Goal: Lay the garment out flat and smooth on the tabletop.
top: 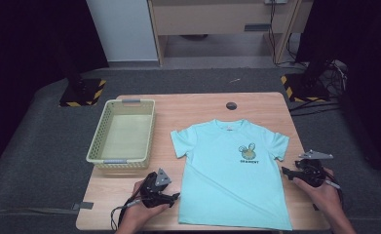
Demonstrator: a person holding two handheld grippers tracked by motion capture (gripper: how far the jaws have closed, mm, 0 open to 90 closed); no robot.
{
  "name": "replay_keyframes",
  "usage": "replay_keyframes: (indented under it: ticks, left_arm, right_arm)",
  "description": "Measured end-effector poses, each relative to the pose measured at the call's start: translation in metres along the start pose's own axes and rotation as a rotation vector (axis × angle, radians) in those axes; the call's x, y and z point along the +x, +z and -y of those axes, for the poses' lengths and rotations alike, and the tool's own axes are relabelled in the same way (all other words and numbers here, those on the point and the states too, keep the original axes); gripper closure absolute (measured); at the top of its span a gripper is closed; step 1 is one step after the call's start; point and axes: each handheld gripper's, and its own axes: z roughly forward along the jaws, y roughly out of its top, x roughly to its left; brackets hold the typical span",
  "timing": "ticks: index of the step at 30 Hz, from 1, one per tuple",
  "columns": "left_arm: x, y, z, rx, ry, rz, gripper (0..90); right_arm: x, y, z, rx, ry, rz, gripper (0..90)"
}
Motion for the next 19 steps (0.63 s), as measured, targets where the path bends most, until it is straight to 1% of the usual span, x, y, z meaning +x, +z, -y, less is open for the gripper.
replay_keyframes:
  ticks: [1, 2, 5, 9, 14, 19]
  left_arm:
    - [0.0001, 0.0013, 0.0007, 0.010, 0.004, 0.004, 28.4]
    - [0.0002, 0.0020, 0.0009, 0.008, -0.005, 0.016, 27.3]
    - [0.0015, 0.0029, 0.0011, 0.000, -0.009, 0.009, 25.6]
    - [0.0039, 0.0040, 0.0042, -0.020, -0.020, 0.010, 21.2]
    - [0.0020, 0.0057, 0.0050, -0.023, -0.009, 0.017, 14.7]
    - [0.0027, 0.0056, 0.0062, -0.028, 0.000, 0.025, 13.5]
  right_arm:
    - [0.0005, 0.0009, 0.0002, -0.004, -0.008, 0.001, 30.8]
    - [0.0008, 0.0021, 0.0008, -0.013, -0.019, 0.002, 29.1]
    - [0.0010, 0.0046, 0.0023, -0.036, -0.017, 0.003, 25.3]
    - [0.0030, 0.0082, 0.0052, -0.064, -0.017, 0.007, 15.5]
    - [0.0045, 0.0092, 0.0051, -0.050, -0.027, 0.000, 9.3]
    - [0.0046, 0.0085, 0.0058, -0.049, -0.027, 0.001, 9.2]
